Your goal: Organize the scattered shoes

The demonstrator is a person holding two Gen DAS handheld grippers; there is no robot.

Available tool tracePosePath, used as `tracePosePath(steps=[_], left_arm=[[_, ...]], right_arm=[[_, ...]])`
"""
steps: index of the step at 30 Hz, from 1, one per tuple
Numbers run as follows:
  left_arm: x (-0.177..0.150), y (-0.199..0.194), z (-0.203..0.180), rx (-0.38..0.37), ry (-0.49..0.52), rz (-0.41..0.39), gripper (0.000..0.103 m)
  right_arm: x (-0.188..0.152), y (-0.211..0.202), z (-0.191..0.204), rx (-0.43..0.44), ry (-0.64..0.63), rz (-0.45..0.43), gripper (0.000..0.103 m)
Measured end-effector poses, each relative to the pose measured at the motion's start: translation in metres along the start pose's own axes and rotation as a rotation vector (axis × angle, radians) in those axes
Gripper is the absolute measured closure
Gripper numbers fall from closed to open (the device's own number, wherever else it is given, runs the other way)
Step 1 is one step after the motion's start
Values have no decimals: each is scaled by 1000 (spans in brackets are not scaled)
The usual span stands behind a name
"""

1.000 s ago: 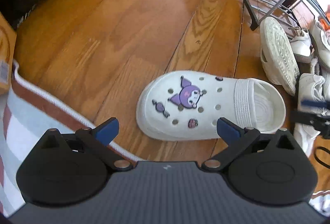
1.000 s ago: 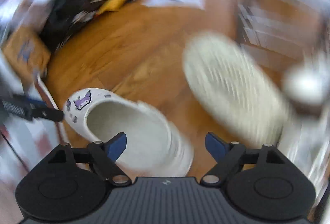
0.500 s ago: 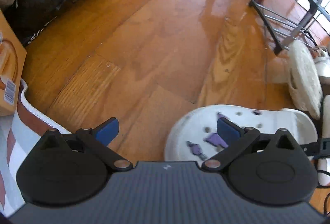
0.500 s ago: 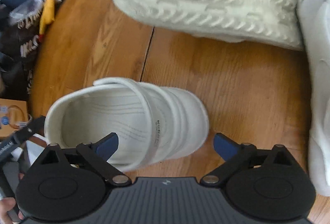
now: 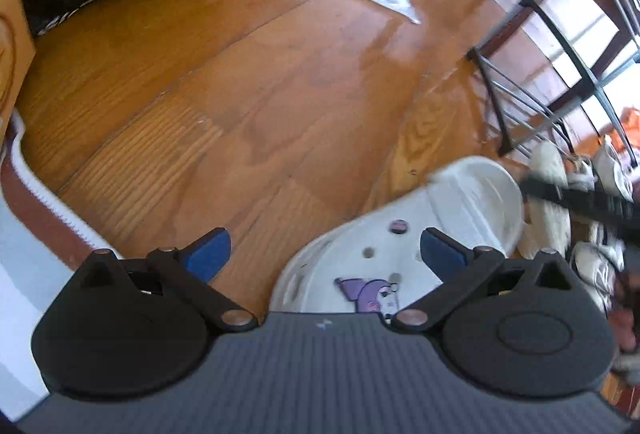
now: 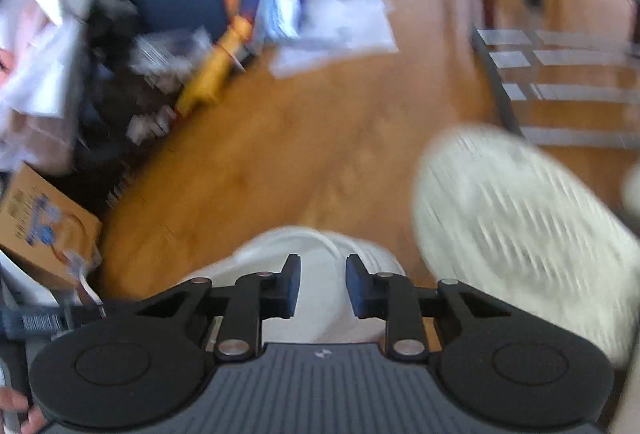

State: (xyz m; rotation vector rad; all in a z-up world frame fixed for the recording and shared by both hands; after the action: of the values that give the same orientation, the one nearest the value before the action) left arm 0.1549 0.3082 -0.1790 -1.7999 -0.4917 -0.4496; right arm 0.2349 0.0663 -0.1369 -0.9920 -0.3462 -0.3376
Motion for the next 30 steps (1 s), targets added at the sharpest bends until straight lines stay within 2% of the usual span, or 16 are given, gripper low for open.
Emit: tracePosePath(steps=[1,3,6,8,10,11,15,16,18,19,20,22,23,26,29,30], left_arm=[[-1,1,-5,7,20,7,0],[-1,3,-12,12,42,16,0],[0,1,-18,-7,51,-1,0],[1,-3,-24,-15,66,-18,0],[3,-9,-35,-28,98,-44,0],[4,-12,-41,-32,114,-57,0],[9,-25,-73,-90,162,-117,0],[10,-31,-91,-145,183,-142,0],[10,-33,-105,-186,208,-151,0],[9,-31,-127,-199,254,-141,0],[9,-29,-137,-186,280,-134,0],[2,-21,-165,-144,348,-125,0],[-1,-17,-173,-139,361,-124,0],[-10,3,-185,-169,326,-79,0],[-17,13,-178,-223,274,-35,0],[-17,15,-175,-219,268,-32,0]], right_arm=[[0,0,0,-3,31,30,47],[-5,-5,-3,2,68,40,34],[-22,-22,-15,-24,85,65,33],[-33,-41,-37,-79,113,76,31],[-39,-57,-55,-125,132,64,22],[-41,-65,-63,-161,126,52,21],[-47,-91,-88,-310,69,-33,21],[-49,-96,-93,-343,50,-54,21],[-57,-97,-91,-435,-72,-90,24],[-61,-94,-88,-480,-138,-106,32],[-67,-91,-86,-513,-204,-121,36],[-72,-81,-86,-524,-275,-107,58],[-72,-76,-88,-531,-283,-101,62],[-71,-51,-93,-599,-344,-99,63],[-77,-18,-101,-729,-454,-58,62],[-80,-8,-100,-768,-511,-53,52]])
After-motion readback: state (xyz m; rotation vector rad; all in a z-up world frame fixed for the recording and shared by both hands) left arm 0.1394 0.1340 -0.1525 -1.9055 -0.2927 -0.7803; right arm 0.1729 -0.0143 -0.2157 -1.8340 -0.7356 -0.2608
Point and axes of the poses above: each gripper's, at about its wrist camera, not at the fingertips, and y roughly the way its jaws point, z to its left, x to its top, the point moved 3 cm from there along y, roughly the way its jaws point, and after that the axes turned 15 degrees about y, right-handed, at the moved point
